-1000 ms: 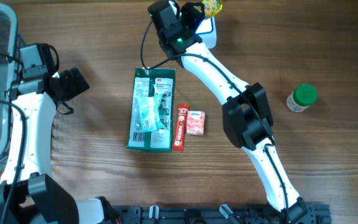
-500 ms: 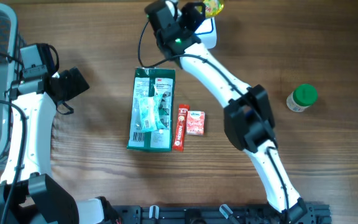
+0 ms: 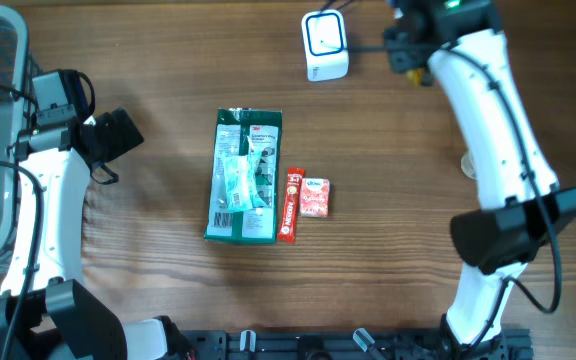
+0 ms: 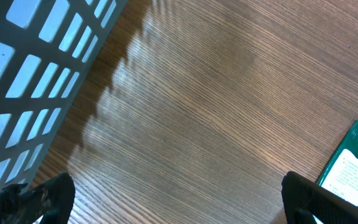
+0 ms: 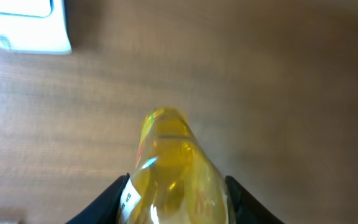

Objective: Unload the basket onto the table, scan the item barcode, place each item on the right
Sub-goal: 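Carry the Vim bottle right and set it beside the green jar, then move the right gripper left over the red-white Kleenex pack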

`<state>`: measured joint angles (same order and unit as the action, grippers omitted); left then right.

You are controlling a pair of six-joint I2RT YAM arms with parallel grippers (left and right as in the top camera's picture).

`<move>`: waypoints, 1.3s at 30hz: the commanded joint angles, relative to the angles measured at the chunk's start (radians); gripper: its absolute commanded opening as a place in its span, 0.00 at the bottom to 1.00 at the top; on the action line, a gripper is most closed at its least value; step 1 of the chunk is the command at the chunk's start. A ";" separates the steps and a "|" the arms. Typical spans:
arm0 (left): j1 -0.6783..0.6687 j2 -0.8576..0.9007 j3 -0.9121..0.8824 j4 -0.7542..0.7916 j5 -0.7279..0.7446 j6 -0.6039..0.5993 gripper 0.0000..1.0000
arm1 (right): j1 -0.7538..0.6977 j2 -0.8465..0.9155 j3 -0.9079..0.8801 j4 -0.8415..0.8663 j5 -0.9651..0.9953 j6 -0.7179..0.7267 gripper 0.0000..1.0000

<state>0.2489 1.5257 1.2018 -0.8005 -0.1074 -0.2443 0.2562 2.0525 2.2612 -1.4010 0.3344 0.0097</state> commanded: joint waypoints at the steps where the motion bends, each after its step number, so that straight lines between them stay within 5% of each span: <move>1: 0.005 -0.007 0.009 0.003 -0.003 0.013 1.00 | -0.142 0.027 0.002 -0.072 -0.282 0.095 0.25; 7: 0.005 -0.007 0.009 0.003 -0.003 0.013 1.00 | -0.310 0.027 -0.089 -0.082 -0.296 0.098 0.26; 15: 0.005 -0.007 0.009 0.003 -0.003 0.013 1.00 | -0.394 0.027 -0.356 0.148 -0.291 0.099 0.34; 17: 0.005 -0.007 0.009 0.003 -0.003 0.013 1.00 | -0.399 0.027 -0.372 0.161 -0.291 0.098 0.45; 19: 0.005 -0.007 0.009 0.003 -0.003 0.013 1.00 | -0.399 0.027 -0.372 0.156 -0.291 0.097 0.73; 21: 0.005 -0.007 0.009 0.003 -0.003 0.013 1.00 | -0.399 0.027 -0.372 0.147 -0.291 0.096 0.81; 23: 0.005 -0.007 0.009 0.003 -0.003 0.013 1.00 | -0.399 0.027 -0.372 0.142 -0.291 0.095 1.00; 29: 0.005 -0.007 0.009 0.003 -0.003 0.013 1.00 | -0.399 0.018 -0.274 0.105 -0.294 0.099 1.00; 34: 0.005 -0.007 0.009 0.003 -0.003 0.013 1.00 | -0.344 -0.057 -0.133 0.001 -0.506 0.063 0.92; 36: 0.005 -0.007 0.009 0.003 -0.003 0.013 1.00 | -0.305 -0.079 -0.133 -0.060 -0.655 0.002 0.83; 39: 0.005 -0.007 0.009 0.003 -0.003 0.013 1.00 | -0.229 -0.080 -0.162 -0.137 -0.729 -0.008 0.47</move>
<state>0.2489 1.5257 1.2018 -0.8005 -0.1074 -0.2443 -0.0380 1.9884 2.1105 -1.5089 -0.2371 0.0395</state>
